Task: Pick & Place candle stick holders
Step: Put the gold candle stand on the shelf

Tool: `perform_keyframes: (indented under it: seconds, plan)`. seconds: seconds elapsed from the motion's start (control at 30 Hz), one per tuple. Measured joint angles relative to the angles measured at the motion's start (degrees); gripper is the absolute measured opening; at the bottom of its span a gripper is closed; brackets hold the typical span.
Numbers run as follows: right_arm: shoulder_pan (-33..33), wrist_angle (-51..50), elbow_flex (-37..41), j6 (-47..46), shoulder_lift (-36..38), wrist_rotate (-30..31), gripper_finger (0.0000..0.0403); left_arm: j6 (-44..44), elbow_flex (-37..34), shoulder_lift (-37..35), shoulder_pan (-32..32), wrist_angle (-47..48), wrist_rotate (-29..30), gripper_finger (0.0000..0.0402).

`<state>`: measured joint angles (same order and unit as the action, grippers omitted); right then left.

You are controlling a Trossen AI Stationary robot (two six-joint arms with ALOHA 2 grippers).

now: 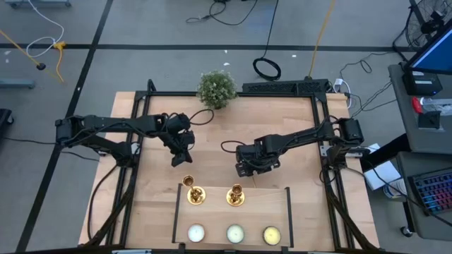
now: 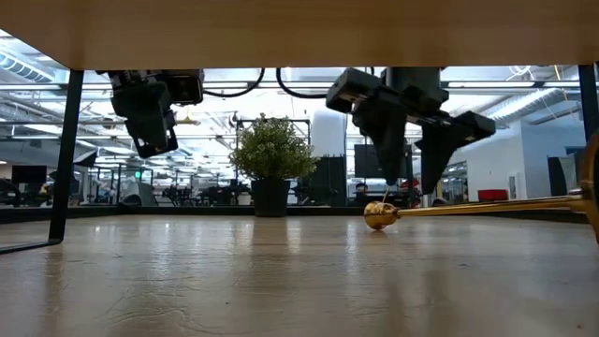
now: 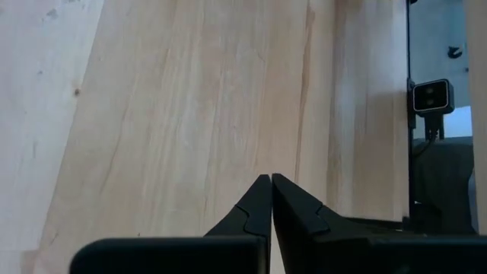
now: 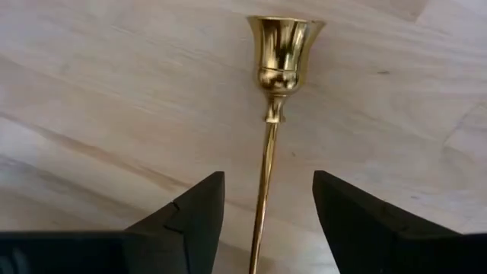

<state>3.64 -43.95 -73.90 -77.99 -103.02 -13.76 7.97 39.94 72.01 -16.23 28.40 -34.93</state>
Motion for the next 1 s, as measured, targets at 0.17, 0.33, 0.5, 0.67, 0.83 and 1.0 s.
perform_keyframes:
  seconds: [0.17, 0.33, 0.5, 0.67, 0.83, 1.0]
  plan:
    - [0.61, 2.56, 2.54, -0.01, -0.02, -0.01, 0.0190, -0.02, 0.00, 0.00, 0.00, 0.05, -0.06, 0.0005]
    - [1.13, 3.47, 3.59, -0.66, 0.00, 0.07, 0.0189, 0.07, 0.00, 0.00, 0.00, 0.09, -0.07, 0.0017]
    - [1.73, 4.15, 5.97, -1.78, 0.00, 0.07, 0.0188, 0.09, 0.00, 0.00, 0.00, 0.11, -0.07, 0.0005]
    - [2.08, 5.80, 7.47, -2.70, 0.00, 0.00, 0.0187, 0.11, 0.00, 0.00, 0.00, 0.22, -0.07, 0.0013]
    - [2.08, 8.49, 9.27, -4.33, 0.00, 0.05, 0.0164, 0.11, 0.00, 0.00, 0.00, 0.82, -0.07, 0.0006]
    - [2.08, 11.49, 11.09, -5.34, 0.11, -0.08, 0.0106, 0.11, 0.00, 0.00, 0.00, 1.27, -0.07, 0.0011]
